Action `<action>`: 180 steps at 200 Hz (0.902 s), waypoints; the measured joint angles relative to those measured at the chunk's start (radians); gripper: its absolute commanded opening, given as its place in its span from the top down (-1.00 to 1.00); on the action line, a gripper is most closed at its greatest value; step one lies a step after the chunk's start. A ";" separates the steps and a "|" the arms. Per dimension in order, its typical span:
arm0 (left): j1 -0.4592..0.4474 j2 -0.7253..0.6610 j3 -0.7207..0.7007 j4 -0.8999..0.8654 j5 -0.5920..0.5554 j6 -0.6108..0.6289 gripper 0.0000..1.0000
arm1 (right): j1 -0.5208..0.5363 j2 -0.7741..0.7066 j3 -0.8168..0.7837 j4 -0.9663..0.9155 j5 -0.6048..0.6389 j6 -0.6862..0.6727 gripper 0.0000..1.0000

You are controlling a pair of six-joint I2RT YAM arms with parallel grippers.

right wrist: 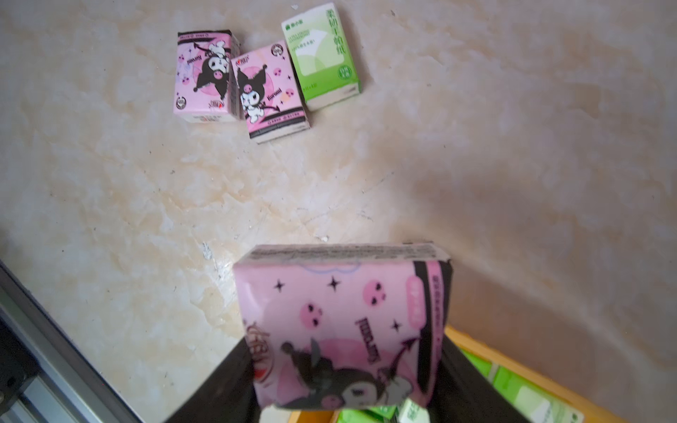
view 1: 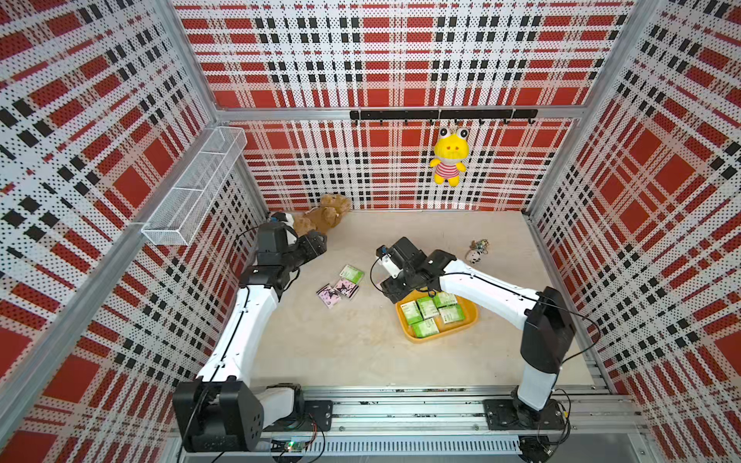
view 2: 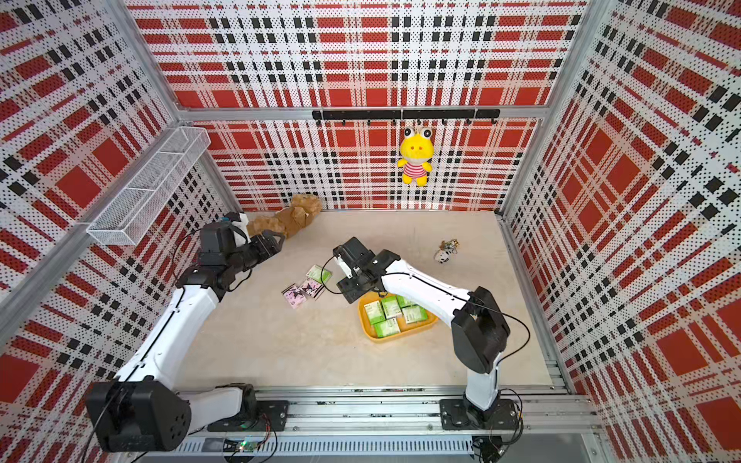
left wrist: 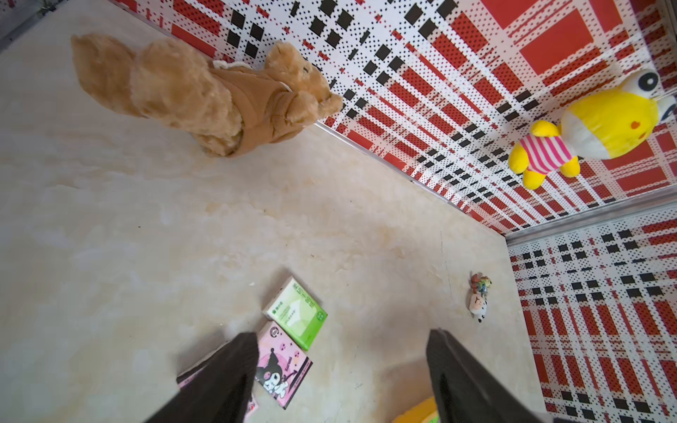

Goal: Put the pocket tissues into the storage box
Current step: Pick up the pocket tissues from the center of the board, then place the pocket tissues in the storage box.

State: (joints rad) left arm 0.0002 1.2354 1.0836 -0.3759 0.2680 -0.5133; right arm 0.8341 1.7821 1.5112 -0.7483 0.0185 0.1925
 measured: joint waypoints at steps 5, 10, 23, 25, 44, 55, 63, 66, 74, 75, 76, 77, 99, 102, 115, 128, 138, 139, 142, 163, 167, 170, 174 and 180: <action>-0.004 0.002 0.000 0.000 -0.005 0.000 -0.59 | -0.003 -0.024 -0.030 0.007 0.003 0.010 -0.36; -0.006 0.003 0.000 0.000 -0.008 -0.001 -0.59 | -0.006 -0.049 -0.059 0.013 0.006 0.019 -0.36; -0.008 0.004 0.000 0.000 -0.023 -0.002 -0.59 | -0.012 -0.113 -0.131 0.025 0.015 0.047 -0.37; -0.008 0.004 0.000 0.000 -0.025 -0.002 -0.59 | -0.012 -0.122 -0.142 0.027 0.015 0.051 -0.37; -0.008 0.004 -0.008 0.005 -0.042 -0.003 -0.59 | -0.027 -0.198 -0.225 0.042 0.025 0.088 -0.38; -0.008 0.003 -0.024 0.013 -0.047 -0.006 -0.59 | -0.035 -0.227 -0.263 0.044 0.030 0.104 -0.39; -0.008 0.003 -0.041 0.019 -0.048 -0.008 -0.59 | -0.040 -0.237 -0.284 0.044 0.034 0.115 -0.40; -0.008 0.004 -0.046 0.020 -0.048 -0.010 -0.59 | -0.041 -0.238 -0.291 0.044 0.036 0.119 -0.40; -0.009 0.005 -0.060 0.020 -0.049 -0.012 -0.59 | -0.045 -0.238 -0.309 0.046 0.041 0.130 -0.40; -0.010 0.005 -0.062 0.020 -0.049 -0.012 -0.59 | -0.045 -0.238 -0.311 0.047 0.041 0.131 -0.40; -0.010 0.005 -0.063 0.020 -0.050 -0.013 -0.59 | -0.045 -0.238 -0.314 0.047 0.042 0.132 -0.40; -0.010 0.006 -0.065 0.020 -0.050 -0.013 -0.59 | -0.045 -0.238 -0.315 0.047 0.042 0.133 -0.41; -0.015 0.023 -0.075 0.022 -0.055 -0.013 -0.59 | -0.050 -0.224 -0.354 0.053 0.046 0.162 -0.42; -0.016 0.026 -0.075 0.023 -0.056 -0.013 -0.59 | -0.050 -0.221 -0.358 0.055 0.046 0.164 -0.42; -0.017 0.033 -0.075 0.027 -0.064 -0.013 -0.59 | -0.051 -0.211 -0.373 0.061 0.046 0.172 -0.42; -0.017 0.035 -0.078 0.034 -0.069 -0.012 -0.59 | -0.052 -0.194 -0.379 0.062 0.046 0.178 -0.42; -0.018 0.035 -0.084 0.040 -0.071 -0.011 -0.59 | -0.052 -0.176 -0.377 0.064 0.047 0.181 -0.43; -0.018 0.035 -0.085 0.040 -0.072 -0.011 -0.59 | -0.052 -0.174 -0.377 0.066 0.047 0.182 -0.44; -0.018 0.035 -0.086 0.040 -0.072 -0.011 -0.59 | -0.052 -0.167 -0.376 0.069 0.045 0.184 -0.43; -0.018 0.036 -0.098 0.047 -0.075 -0.007 -0.59 | -0.052 -0.117 -0.360 0.098 0.040 0.193 -0.46; -0.018 0.036 -0.100 0.047 -0.076 -0.006 -0.58 | -0.052 -0.109 -0.358 0.105 0.039 0.194 -0.47; -0.018 0.036 -0.102 0.047 -0.076 -0.005 -0.59 | -0.052 -0.103 -0.357 0.111 0.038 0.195 -0.47; -0.017 0.036 -0.103 0.047 -0.076 -0.005 -0.59 | -0.052 -0.099 -0.357 0.116 0.038 0.195 -0.48; -0.015 0.036 -0.105 0.048 -0.077 -0.003 -0.59 | -0.052 -0.093 -0.357 0.123 0.035 0.196 -0.49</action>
State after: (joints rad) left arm -0.0151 1.2713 0.9783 -0.3283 0.1905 -0.5163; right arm 0.7822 1.6894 1.1538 -0.6254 0.0536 0.3882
